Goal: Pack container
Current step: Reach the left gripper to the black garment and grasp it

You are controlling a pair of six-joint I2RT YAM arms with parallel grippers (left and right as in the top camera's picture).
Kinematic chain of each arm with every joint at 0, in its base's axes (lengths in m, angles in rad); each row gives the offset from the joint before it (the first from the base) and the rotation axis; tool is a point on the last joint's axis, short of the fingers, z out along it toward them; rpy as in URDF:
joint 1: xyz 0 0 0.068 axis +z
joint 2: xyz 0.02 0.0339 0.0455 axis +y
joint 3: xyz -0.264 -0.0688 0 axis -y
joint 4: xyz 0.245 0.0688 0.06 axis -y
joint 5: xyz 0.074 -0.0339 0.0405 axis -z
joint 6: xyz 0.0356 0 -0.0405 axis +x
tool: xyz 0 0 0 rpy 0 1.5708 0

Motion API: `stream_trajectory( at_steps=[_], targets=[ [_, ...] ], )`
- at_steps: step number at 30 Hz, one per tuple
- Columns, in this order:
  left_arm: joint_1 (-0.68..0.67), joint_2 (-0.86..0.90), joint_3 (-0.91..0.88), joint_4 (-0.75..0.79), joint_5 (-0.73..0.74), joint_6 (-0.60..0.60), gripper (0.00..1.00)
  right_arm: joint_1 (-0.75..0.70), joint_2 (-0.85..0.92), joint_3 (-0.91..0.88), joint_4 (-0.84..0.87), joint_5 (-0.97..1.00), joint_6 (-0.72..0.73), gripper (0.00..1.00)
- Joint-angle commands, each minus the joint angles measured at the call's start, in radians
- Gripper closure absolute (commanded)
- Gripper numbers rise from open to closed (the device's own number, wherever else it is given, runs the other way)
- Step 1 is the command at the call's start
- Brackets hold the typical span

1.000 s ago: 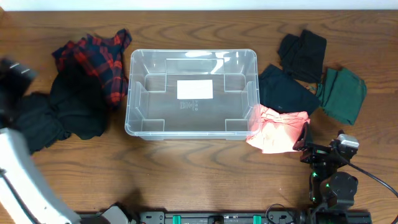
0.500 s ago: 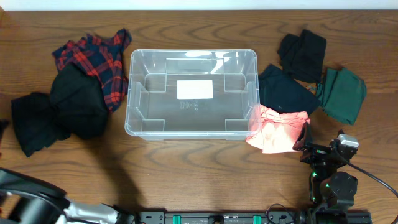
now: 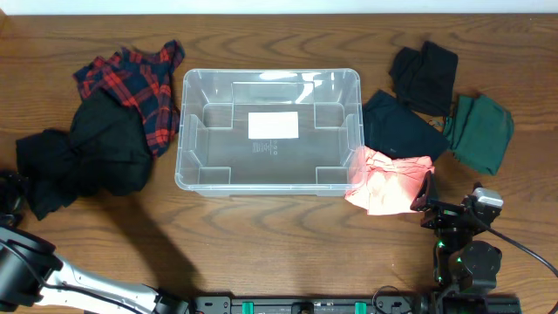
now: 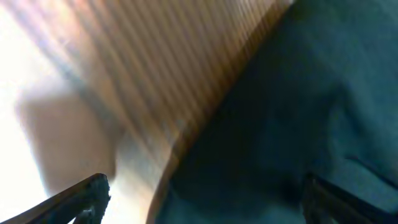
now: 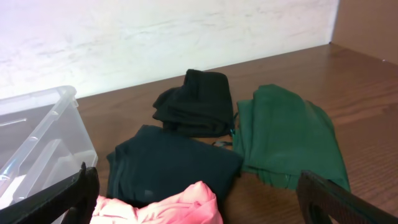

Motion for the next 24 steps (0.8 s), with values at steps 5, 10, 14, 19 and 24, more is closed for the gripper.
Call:
stream_trajectory(
  at_steps=[5, 10, 14, 19, 24],
  targets=[
    [-0.018, 0.068, 0.014, 0.065, 0.152, 0.162, 0.04, -0.007, -0.002, -0.004, 0.000, -0.001, -0.014, 0.01],
    [-0.040, 0.097, 0.014, 0.101, 0.249, 0.162, 0.04, -0.007, -0.002, -0.004, 0.000, -0.001, -0.014, 0.01],
    [-0.057, 0.123, 0.014, 0.087, 0.272, 0.162, 0.09, -0.007, -0.002, -0.004, 0.000, -0.001, -0.014, 0.01],
    [-0.063, 0.126, 0.002, 0.069, 0.272, 0.162, 0.46, -0.007, -0.002, -0.004, 0.000, -0.001, -0.014, 0.01],
    [-0.063, 0.122, 0.002, 0.035, 0.272, 0.161, 0.80, -0.007, -0.002, -0.004, 0.000, -0.001, -0.014, 0.01]
  ],
)
